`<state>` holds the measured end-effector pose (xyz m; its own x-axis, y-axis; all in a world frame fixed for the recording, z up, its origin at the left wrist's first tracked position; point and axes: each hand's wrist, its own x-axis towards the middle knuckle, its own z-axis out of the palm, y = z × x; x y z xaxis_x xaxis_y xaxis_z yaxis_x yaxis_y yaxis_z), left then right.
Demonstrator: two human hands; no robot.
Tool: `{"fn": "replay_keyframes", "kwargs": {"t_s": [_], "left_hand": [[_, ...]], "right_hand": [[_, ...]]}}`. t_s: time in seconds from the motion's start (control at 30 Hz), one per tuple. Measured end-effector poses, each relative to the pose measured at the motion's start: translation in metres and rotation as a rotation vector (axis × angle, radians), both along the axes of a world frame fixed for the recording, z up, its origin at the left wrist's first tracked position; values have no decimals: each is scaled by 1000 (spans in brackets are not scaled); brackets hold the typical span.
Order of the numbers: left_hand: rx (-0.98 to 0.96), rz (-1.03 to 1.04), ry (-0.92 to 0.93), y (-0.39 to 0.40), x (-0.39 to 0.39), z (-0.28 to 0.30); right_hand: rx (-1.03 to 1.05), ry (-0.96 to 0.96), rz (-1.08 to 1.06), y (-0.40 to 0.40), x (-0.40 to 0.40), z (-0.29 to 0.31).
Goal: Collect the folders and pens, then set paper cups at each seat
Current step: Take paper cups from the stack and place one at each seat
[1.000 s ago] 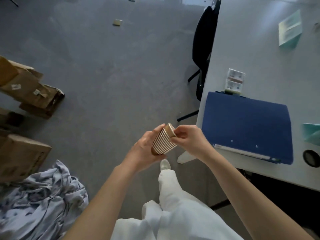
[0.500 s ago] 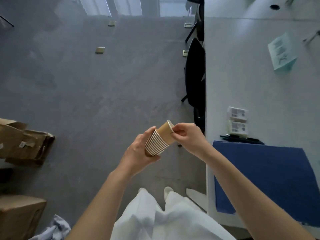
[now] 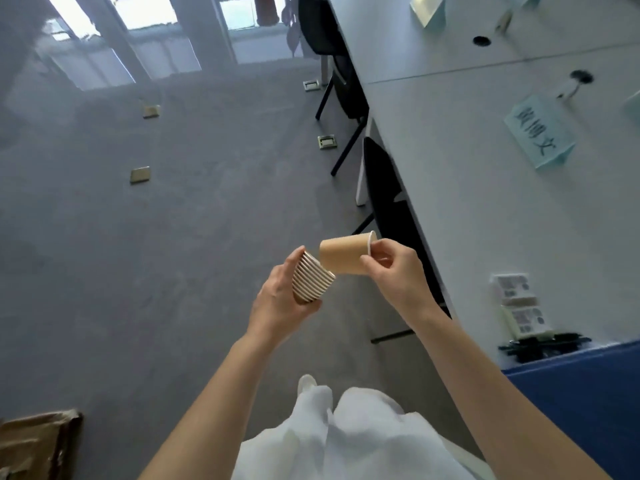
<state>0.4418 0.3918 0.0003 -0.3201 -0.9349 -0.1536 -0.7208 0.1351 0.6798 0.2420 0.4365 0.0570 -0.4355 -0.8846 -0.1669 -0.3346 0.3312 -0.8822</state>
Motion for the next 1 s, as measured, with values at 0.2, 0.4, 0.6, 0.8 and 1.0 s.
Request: {"fn": "replay_keyframes", "kwargs": {"t_s": [0.2, 0.4, 0.6, 0.8, 1.0], "left_hand": [[79, -99, 1, -80, -28, -10], [98, -233, 24, -162, -98, -13], [97, -310, 34, -232, -165, -11], [130, -384, 13, -284, -216, -9], [155, -428, -26, -312, -239, -14]], "right_hand": [[33, 180, -201, -57, -24, -4], [179, 304, -360, -108, -123, -34], [394, 469, -399, -160, -217, -70], [563, 740, -153, -203, -256, -85], [647, 798, -49, -217, -261, -95]]}}
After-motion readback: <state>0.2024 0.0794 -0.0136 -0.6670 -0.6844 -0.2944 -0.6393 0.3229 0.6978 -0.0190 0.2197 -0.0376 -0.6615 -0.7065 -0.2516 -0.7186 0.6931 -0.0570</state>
